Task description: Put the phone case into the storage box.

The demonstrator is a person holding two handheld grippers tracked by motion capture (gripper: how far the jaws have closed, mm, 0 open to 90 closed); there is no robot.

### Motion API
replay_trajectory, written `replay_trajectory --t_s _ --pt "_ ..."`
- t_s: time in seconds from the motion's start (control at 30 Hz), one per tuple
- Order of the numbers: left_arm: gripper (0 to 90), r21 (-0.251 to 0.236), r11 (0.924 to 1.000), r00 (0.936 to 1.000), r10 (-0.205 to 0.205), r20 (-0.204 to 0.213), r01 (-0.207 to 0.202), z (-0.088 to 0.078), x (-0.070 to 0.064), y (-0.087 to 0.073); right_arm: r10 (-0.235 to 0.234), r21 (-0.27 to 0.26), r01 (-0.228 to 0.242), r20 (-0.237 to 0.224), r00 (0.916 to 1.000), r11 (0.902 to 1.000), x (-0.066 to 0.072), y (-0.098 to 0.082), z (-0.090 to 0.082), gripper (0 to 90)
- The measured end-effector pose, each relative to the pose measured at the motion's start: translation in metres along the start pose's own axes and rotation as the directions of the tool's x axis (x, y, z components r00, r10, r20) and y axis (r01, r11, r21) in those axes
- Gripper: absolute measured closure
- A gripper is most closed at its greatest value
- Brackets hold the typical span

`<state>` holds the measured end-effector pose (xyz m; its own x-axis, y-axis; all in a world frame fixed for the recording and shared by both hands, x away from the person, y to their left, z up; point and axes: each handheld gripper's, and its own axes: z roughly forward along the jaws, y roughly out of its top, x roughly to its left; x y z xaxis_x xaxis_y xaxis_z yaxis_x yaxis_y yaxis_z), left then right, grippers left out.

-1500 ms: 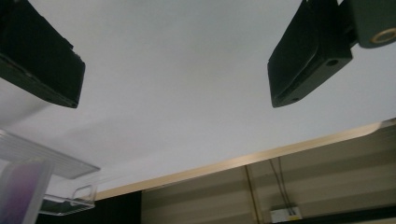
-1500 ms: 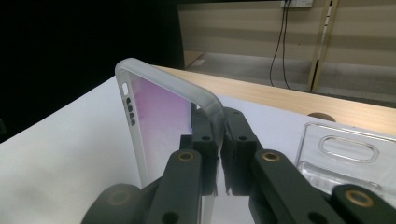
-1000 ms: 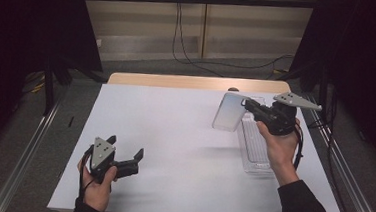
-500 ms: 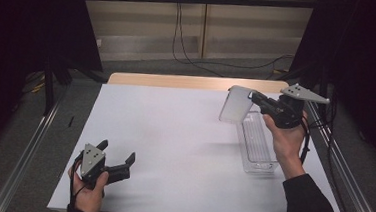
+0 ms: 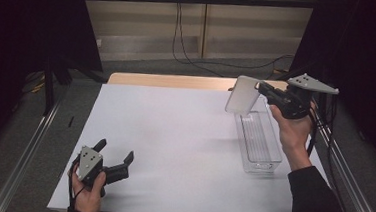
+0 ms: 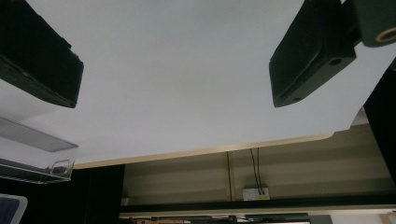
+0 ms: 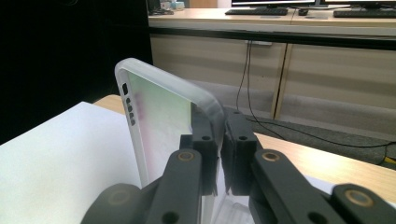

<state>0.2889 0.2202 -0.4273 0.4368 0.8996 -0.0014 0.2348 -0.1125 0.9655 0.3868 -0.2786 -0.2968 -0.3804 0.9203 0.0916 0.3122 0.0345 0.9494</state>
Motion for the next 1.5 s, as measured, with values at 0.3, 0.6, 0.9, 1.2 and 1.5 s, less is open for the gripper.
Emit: replay_trajectory --t_s 0.3,0.6,0.9,1.2,1.5 --pt "1.8 -0.029 0.9994 0.9997 -0.019 -0.016 0.018 -0.011 0.007 -0.004 0.007 -0.011 -0.006 0.044 0.999 0.9999 -0.022 0.007 -0.006 84.6" --pt "2.0 -0.035 0.9993 0.9998 -0.014 -0.014 0.013 -0.008 0.007 -0.007 -0.015 0.015 0.014 0.089 0.9959 0.9998 -0.037 0.003 0.0 84.6" --pt "2.2 -0.017 0.9994 0.9994 -0.03 0.017 0.03 -0.006 0.005 -0.009 -0.023 0.052 0.017 0.106 0.9942 0.9985 -0.05 -0.005 0.01 84.6" --pt "2.9 -0.022 0.9997 0.9996 -0.006 0.029 0.007 -0.005 0.007 -0.008 -0.024 0.067 0.017 0.1 0.9947 0.9976 -0.061 -0.013 0.022 84.6" --pt "3.1 -0.014 0.9998 0.9978 0.012 0.065 -0.011 -0.002 0.003 -0.008 -0.05 0.08 0.042 0.107 0.993 0.9959 -0.064 -0.018 0.038 84.6"
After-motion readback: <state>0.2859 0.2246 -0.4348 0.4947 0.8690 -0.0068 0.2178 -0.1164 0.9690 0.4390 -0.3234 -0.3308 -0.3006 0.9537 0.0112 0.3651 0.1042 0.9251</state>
